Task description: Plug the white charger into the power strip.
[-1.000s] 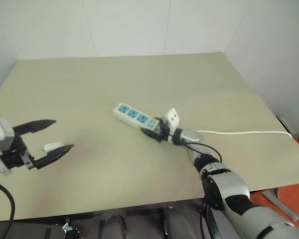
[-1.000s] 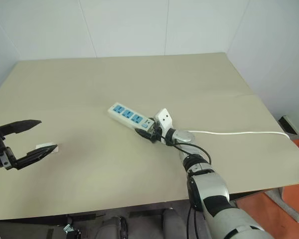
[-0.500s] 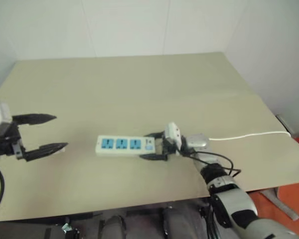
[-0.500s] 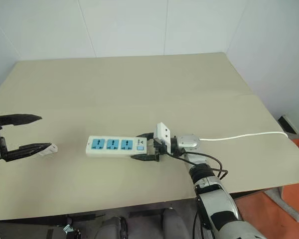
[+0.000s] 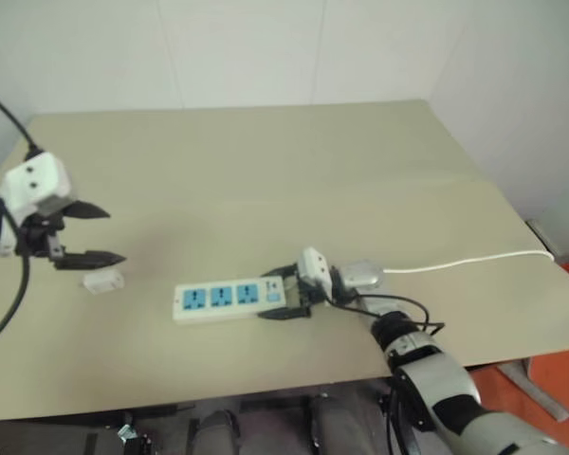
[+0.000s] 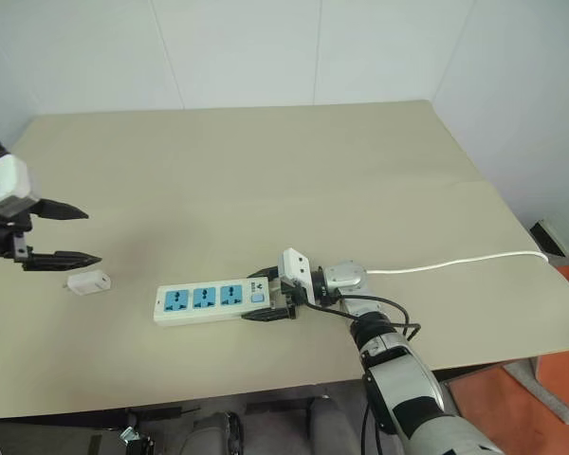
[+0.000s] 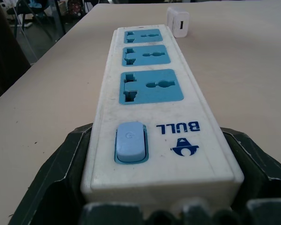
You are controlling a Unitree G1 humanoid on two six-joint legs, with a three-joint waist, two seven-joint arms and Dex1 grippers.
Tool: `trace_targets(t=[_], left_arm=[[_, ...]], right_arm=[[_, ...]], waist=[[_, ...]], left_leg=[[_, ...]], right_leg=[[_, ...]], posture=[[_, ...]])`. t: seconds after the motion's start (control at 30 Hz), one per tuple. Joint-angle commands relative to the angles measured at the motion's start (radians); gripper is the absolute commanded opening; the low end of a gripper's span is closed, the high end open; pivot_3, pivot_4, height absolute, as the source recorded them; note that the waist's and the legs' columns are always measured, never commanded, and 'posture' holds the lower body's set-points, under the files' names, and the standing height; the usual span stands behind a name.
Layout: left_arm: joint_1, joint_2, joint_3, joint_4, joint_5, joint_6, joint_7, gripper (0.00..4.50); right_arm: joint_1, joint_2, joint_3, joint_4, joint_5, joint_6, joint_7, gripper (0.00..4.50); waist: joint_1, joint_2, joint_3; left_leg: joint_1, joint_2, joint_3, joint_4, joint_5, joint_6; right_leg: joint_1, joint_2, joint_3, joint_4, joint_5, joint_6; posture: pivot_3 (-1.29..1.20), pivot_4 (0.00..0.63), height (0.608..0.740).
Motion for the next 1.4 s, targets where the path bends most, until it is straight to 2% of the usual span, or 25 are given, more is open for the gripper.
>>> trace_targets(t=[0.03,0.17,0.27,0.37,0.57,0.87,0.97,1.27,1.3,1.4], left_arm=[[-0.103,0.021,-0.153,0.046,0.142,0.031,-0.073,4.50],[-0.230,-0.026,-0.338,0.136,0.364,-0.057,-0.136,4.50],[-0.298,-0.076,-0.416,0.207,0.469,-0.093,-0.173,4.50],[-0.338,-0.127,-0.448,0.262,0.529,-0.100,-0.187,4.50],[-0.325,-0.188,-0.458,0.305,0.611,-0.135,-0.167,4.50],[-0.283,-0.224,-0.454,0.338,0.676,-0.175,-0.126,4.50],[-0.257,-0.229,-0.457,0.333,0.701,-0.199,-0.100,3.93],[-0.209,-0.250,-0.441,0.308,0.720,-0.202,-0.064,1.20],[-0.206,-0.251,-0.438,0.306,0.722,-0.203,-0.055,1.00],[-0.215,-0.252,-0.424,0.306,0.712,-0.209,-0.060,1.01]], right_arm=[[-0.002,0.007,0.010,0.023,-0.012,-0.014,0.002,3.44],[-0.012,0.007,0.004,0.031,-0.014,-0.008,-0.003,3.44],[-0.016,0.005,0.001,0.029,-0.012,0.001,-0.007,3.44],[-0.015,0.002,-0.003,0.025,-0.012,0.007,-0.015,3.44],[-0.015,-0.003,-0.011,0.010,-0.007,0.019,-0.030,3.44],[-0.010,0.004,-0.011,-0.001,-0.005,0.024,-0.051,3.44],[-0.009,0.008,-0.011,-0.002,-0.005,0.026,-0.058,3.44],[-0.003,0.014,-0.009,-0.009,-0.004,0.027,-0.067,3.44],[-0.001,0.014,-0.008,-0.010,-0.005,0.025,-0.067,3.44],[-0.001,0.016,-0.004,-0.002,-0.012,0.014,-0.069,3.44]], waist=[[0.000,0.000,0.000],[0.002,-0.001,-0.001],[0.003,-0.002,-0.001],[0.003,-0.002,-0.001],[0.003,-0.002,-0.001],[0.003,-0.002,-0.001],[0.002,-0.002,-0.001],[0.004,-0.002,-0.001],[0.004,-0.002,-0.001],[0.004,-0.002,-0.001]], left_leg=[[0.000,0.000,0.000,0.000,0.000,0.000],[0.001,0.000,0.000,0.000,0.001,-0.001],[0.001,0.000,0.000,0.000,0.001,-0.001],[0.001,0.000,0.000,0.000,0.001,-0.001],[0.001,0.000,-0.001,0.001,0.001,-0.001],[0.001,0.000,-0.001,0.002,0.001,-0.001],[0.001,0.000,-0.001,0.002,0.001,-0.001],[0.001,0.000,-0.001,0.002,0.001,-0.001],[0.001,0.000,-0.001,0.002,0.001,-0.001],[0.001,0.000,-0.001,0.002,0.001,-0.001]], right_leg=[[0.000,0.000,0.000,0.000,0.000,0.000],[0.001,0.000,0.000,0.001,0.000,0.000],[0.001,0.000,0.000,0.001,0.000,0.000],[0.001,0.000,0.000,0.001,0.000,0.000],[0.001,0.000,0.000,0.001,0.000,0.000],[0.001,0.000,0.000,0.002,0.000,0.000],[0.001,0.000,0.000,0.002,0.000,0.000],[0.001,0.000,0.000,0.002,0.000,0.000],[0.001,0.000,0.000,0.002,0.000,0.000],[0.001,0.000,0.000,0.002,0.000,0.000]], posture=[[0.00,0.150,0.740],[0.00,0.150,0.740],[0.00,0.150,0.740],[0.00,0.150,0.740],[0.00,0.150,0.740],[0.00,0.150,0.740],[0.00,0.150,0.740],[0.00,0.150,0.740],[0.00,0.150,0.740],[0.00,0.150,0.740]])
